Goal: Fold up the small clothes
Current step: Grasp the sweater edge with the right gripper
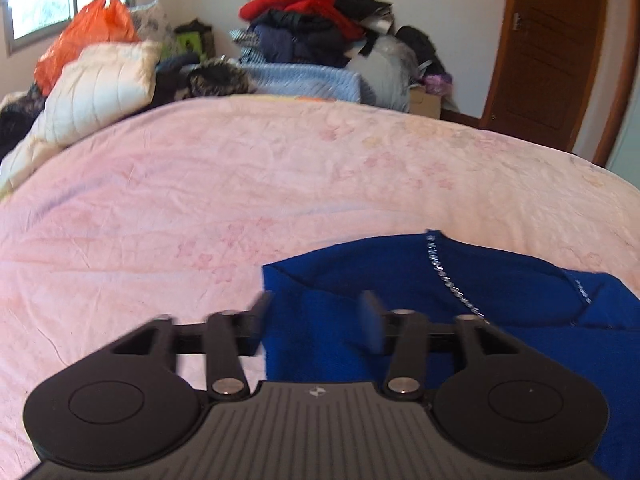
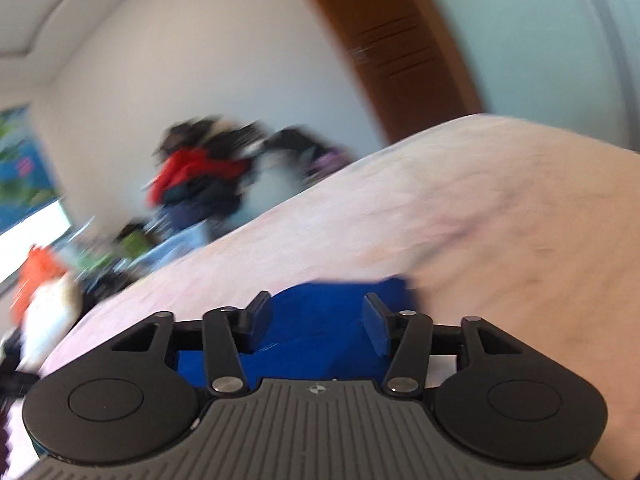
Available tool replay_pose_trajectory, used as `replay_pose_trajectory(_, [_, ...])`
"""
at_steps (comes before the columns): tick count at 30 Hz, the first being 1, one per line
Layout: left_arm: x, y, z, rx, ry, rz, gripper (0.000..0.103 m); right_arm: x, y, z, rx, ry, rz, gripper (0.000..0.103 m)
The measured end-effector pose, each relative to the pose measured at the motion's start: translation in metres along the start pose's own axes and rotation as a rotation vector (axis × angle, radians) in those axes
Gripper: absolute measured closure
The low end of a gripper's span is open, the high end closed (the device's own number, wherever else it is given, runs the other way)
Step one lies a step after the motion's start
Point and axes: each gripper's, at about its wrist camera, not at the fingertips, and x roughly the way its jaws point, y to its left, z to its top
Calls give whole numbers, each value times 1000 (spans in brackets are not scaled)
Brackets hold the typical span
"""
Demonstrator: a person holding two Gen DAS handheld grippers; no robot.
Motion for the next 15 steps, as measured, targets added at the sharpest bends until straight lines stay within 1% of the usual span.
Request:
replay_pose_trajectory(1, [-6, -7, -6, 19, -27, -7, 29, 8, 6, -4, -5, 50, 37, 38])
replay_pose_trajectory(2, [-11, -13, -12, 49, -50, -15, 27, 16, 10, -8, 1, 96, 46, 38])
replay_pose_trajectory(3, [-14, -20, -18, 92, -62, -15, 27, 22, 10, -12, 8, 118, 23, 38])
replay_pose_trajectory(4, [-11, -27, -23, 145, -58, -8, 27, 26, 6, -14, 13, 125, -21, 38])
replay_pose_trajectory(5, [-7, -32, -27, 182, -46, 8, 27, 28, 0, -15, 32, 120, -68, 39])
replay_pose_trajectory(6, [-1, -34, -32, 201, -22, 36, 27, 25, -6, -13, 63, 101, -78, 42])
replay_pose_trajectory(7, [4, -34, -35, 197, 6, 58, 27, 18, -8, -11, 88, 85, -71, 39])
replay_pose_trajectory(8, [6, -31, -38, 180, 21, 54, 27, 13, -6, -10, 82, 71, -68, 37])
replay_pose_trajectory(9, [6, -29, -41, 160, 28, 32, 27, 7, -3, -9, 52, 60, -65, 31])
replay_pose_trajectory(10, [4, -26, -44, 137, 33, 10, 27, 3, 1, -10, 20, 58, -62, 22])
replay_pose_trajectory(12, [-1, -26, -51, 118, 36, -8, 27, 4, 1, -13, -11, 84, -60, 13])
replay_pose_trajectory(14, [-3, -29, -56, 126, 47, 1, 27, 7, -3, -18, -19, 123, -114, 19])
replay_pose_trajectory(15, [-5, -30, -58, 130, 53, 6, 27, 4, -3, -19, -18, 113, -120, 22])
